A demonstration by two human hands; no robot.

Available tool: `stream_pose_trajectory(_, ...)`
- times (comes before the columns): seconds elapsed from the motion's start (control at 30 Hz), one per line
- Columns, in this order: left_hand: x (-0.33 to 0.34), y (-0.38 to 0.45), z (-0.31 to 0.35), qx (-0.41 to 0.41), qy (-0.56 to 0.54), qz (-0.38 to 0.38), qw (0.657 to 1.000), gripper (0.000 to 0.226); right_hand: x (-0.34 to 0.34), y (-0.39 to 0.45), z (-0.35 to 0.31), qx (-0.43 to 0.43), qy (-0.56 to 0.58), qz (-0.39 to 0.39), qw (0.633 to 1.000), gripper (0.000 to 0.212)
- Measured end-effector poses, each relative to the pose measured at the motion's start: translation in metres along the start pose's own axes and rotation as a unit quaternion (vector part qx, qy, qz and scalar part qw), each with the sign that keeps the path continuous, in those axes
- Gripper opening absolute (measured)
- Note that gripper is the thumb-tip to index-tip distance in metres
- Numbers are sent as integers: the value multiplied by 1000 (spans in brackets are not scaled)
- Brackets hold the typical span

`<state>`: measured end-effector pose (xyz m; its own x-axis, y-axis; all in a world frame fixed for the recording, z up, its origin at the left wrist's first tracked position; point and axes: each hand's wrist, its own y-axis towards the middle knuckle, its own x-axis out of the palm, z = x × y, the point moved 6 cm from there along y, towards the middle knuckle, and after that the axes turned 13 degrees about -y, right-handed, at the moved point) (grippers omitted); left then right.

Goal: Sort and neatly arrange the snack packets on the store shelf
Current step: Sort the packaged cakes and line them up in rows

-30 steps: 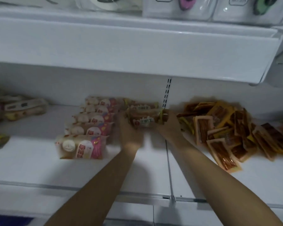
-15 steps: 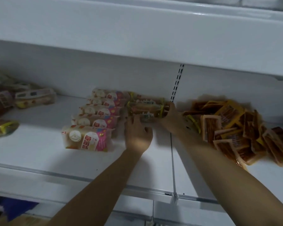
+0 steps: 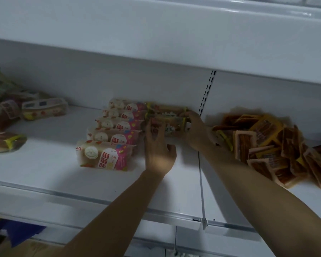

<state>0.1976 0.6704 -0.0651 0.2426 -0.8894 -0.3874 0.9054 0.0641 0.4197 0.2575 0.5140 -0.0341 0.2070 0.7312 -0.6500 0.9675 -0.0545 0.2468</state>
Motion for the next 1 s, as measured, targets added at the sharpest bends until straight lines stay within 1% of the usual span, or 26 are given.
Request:
stream_pose_trajectory(0.07, 1, -1, -1, 10, 9, -5, 1000, 77, 2, -2, -1, 4, 10, -17, 1000, 46)
stream_pose_trajectory(0.13, 0, -2, 1, 10, 16, -3, 1000, 78, 4, -5, 0, 8, 22, -31, 999, 64)
stream_pose_trajectory(0.23, -5, -8, 7, 24, 31, 8, 999, 78, -2, -15, 4, 17, 30, -29, 999, 80)
stream_pose_trajectory(0.33, -8, -15, 7, 27, 32, -20, 999, 74, -14, -26, 11, 30, 8, -19, 999, 94)
stream_pose_trajectory(0.37, -9, -17, 5, 14, 37, -34, 999, 72, -19, -29, 14, 34, -8, -14, 999, 92)
stream_pose_trajectory(0.43, -19, -22, 13, -1, 40, -67, 997, 63, -29, -34, 13, 13, -59, -6, 998, 76)
stream_pose_trajectory(0.47, -27, -20, 23, 9, 40, -80, 996, 56, -35, -34, 9, -13, -92, 1, 996, 67)
stream_pose_trajectory(0.53, -49, -8, 50, 67, 46, -84, 993, 38, -44, -32, -9, -82, -153, 17, 985, 54)
stream_pose_trajectory(0.6, -77, 12, 77, 141, 89, -80, 983, 29, -48, -26, -33, -133, -208, 34, 968, 47)
stream_pose_trajectory(0.63, -90, 23, 82, 139, 129, -102, 977, 28, -47, -22, -47, -152, -237, 43, 959, 46)
stream_pose_trajectory(0.7, -120, 42, 74, 78, 218, -143, 962, 32, -36, -14, -76, -173, -289, 44, 941, 47)
stream_pose_trajectory(0.8, -181, 60, 47, 6, 316, -136, 939, 42, -4, -7, -123, -210, -326, 26, 921, 43)
stream_pose_trajectory(0.87, -224, 66, 21, -49, 329, -121, 935, 46, 24, -5, -159, -237, -327, 10, 915, 43)
stream_pose_trajectory(0.9, -245, 67, 7, -69, 327, -112, 936, 47, 39, -4, -177, -243, -323, -9, 915, 43)
stream_pose_trajectory(1.0, -305, 63, -26, -70, 330, -85, 938, 64, 92, -5, -230, -262, -321, -67, 908, 44)
